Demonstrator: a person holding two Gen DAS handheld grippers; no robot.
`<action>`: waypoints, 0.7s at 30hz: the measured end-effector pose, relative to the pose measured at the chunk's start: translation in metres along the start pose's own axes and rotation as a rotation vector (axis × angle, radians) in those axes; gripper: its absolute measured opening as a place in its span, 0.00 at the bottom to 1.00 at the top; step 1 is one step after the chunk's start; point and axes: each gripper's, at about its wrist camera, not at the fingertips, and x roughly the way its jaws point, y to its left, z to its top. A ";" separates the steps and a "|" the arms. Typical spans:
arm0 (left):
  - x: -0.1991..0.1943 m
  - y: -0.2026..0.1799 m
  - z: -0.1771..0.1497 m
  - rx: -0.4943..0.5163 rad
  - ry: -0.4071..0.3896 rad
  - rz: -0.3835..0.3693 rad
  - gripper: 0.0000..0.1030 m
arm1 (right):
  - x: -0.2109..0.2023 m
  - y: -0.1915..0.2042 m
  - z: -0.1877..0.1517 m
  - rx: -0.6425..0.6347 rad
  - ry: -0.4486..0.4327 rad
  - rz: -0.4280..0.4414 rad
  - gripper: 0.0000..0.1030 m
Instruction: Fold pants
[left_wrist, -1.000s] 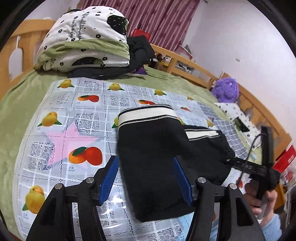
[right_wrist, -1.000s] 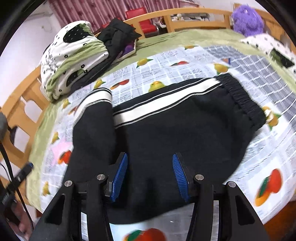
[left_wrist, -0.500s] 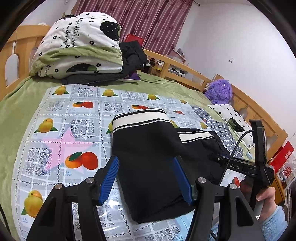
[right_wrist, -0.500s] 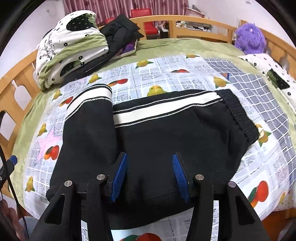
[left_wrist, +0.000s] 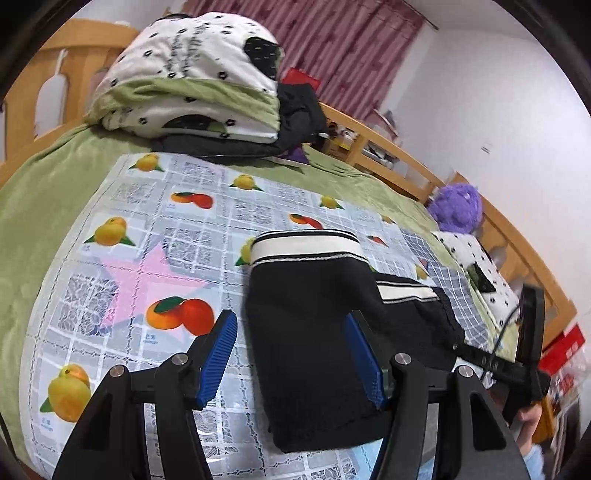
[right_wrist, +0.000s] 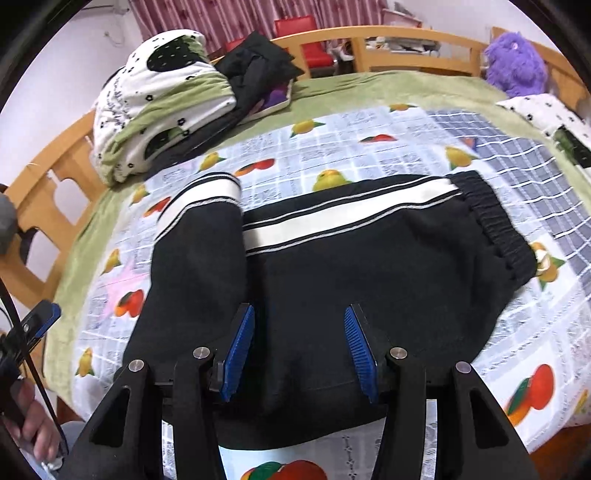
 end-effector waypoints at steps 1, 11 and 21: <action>0.002 0.002 0.001 -0.009 0.005 0.004 0.56 | 0.003 0.000 -0.001 0.006 0.004 0.018 0.51; 0.012 -0.005 0.001 0.014 0.031 0.046 0.57 | 0.041 0.017 0.002 0.043 0.046 0.275 0.57; 0.012 -0.003 0.002 0.007 0.041 0.074 0.57 | 0.045 0.050 0.013 -0.079 0.037 0.316 0.14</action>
